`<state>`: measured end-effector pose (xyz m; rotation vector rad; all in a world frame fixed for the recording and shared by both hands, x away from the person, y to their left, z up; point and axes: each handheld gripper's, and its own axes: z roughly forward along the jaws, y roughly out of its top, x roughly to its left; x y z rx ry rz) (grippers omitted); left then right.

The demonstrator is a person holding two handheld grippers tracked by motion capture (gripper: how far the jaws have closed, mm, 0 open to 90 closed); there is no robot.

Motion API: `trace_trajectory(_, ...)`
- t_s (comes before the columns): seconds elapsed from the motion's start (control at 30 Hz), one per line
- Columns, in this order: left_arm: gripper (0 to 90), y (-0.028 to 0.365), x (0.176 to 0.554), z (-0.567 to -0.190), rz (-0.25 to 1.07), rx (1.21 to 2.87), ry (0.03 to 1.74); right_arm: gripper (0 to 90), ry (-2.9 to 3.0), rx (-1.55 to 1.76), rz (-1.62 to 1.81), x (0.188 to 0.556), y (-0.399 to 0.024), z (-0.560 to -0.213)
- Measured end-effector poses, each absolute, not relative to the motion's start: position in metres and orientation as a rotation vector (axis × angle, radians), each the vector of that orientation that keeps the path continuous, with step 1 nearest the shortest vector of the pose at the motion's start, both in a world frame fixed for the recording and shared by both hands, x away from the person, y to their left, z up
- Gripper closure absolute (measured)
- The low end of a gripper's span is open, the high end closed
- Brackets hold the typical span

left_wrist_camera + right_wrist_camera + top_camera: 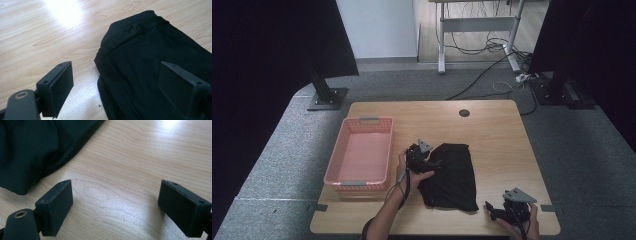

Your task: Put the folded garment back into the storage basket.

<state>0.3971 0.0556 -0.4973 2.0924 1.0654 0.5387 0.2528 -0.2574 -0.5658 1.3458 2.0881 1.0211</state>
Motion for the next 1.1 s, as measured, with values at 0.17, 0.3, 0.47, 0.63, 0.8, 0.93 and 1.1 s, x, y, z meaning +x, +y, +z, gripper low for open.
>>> trace_trajectory(0.17, 13.1, 0.055, 0.401, -0.494, 0.530, 2.086, 1.067, 12.6, 2.088, 1.345, 1.021, 0.253, -0.257, -0.566)
trace_trajectory(0.3, 13.1, 0.056, 0.406, -0.491, 0.527, 2.079, 1.070, 12.7, 2.088, 1.346, 1.021, 0.253, -0.257, -0.566)
trace_trajectory(0.47, 13.1, 0.055, 0.413, -0.490, 0.520, 2.079, 1.079, 12.7, 2.088, 1.346, 1.021, 0.253, -0.257, -0.566)
trace_trajectory(0.63, 13.2, 0.054, 0.419, -0.490, 0.523, 2.075, 1.087, 12.6, 2.088, 1.346, 1.021, 0.253, -0.257, -0.566)
trace_trajectory(0.8, 13.2, 0.051, 0.423, -0.492, 0.522, 2.075, 1.091, 12.6, 2.088, 1.346, 1.021, 0.253, -0.257, -0.566)
trace_trajectory(0.93, 13.2, 0.050, 0.428, -0.495, 0.513, 2.078, 1.096, 12.6, 2.088, 1.346, 1.022, 0.253, -0.257, -0.566)
trace_trajectory(1.1, 13.2, 0.046, 0.435, -0.499, 0.495, 2.071, 1.108, 12.6, 2.088, 1.346, 1.022, 0.253, -0.257, -0.566)
